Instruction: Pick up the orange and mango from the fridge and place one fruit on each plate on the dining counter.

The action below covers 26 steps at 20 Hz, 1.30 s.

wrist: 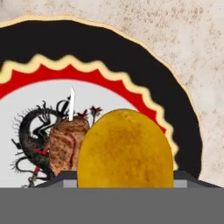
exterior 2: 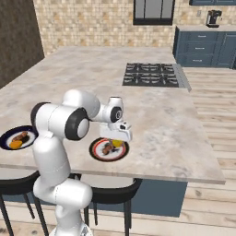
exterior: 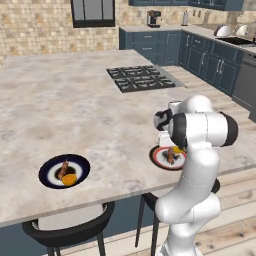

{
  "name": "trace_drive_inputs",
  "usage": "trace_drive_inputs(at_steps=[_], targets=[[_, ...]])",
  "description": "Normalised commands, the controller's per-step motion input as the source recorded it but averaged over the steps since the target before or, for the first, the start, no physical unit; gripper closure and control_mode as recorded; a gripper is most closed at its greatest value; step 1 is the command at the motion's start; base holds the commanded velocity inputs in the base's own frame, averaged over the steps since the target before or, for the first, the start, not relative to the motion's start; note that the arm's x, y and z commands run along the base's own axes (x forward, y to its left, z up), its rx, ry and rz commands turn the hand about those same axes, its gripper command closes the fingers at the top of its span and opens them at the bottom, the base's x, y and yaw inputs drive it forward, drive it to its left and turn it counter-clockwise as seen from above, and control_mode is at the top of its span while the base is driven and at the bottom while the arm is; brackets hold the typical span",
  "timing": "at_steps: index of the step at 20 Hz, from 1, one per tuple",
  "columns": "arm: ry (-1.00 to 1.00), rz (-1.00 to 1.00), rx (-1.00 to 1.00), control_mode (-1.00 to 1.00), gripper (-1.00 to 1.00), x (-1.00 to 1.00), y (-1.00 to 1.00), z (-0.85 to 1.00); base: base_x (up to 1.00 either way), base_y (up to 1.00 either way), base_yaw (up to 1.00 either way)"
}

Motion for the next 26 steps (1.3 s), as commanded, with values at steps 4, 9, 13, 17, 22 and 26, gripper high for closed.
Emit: trace_drive_inputs(at_steps=[4, 9, 13, 17, 22, 26], targets=[[-0.16, -0.07, 0.04, -1.0, -1.0, -0.48, 0.0, 0.07, 0.0, 0.0, 0.0], [-0.21, -0.08, 0.01, -1.0, -1.0, -0.55, 0.0, 0.53, 0.0, 0.0, 0.0], [-0.23, -0.05, 0.0, -1.0, -1.0, -0.42, 0.0, 0.95, 0.0, 0.0, 0.0], [-0.32, -0.03, 0.0, -1.0, -1.0, -0.44, 0.0, 1.0, 0.0, 0.0, 0.0], [-0.33, -0.05, 0.0, -1.0, -1.0, -0.5, 0.0, 1.0, 0.0, 0.0, 0.0], [-0.29, -0.03, 0.0, -1.0, -1.0, -0.53, 0.02, 0.96, 0.0, 0.0, 0.0]])
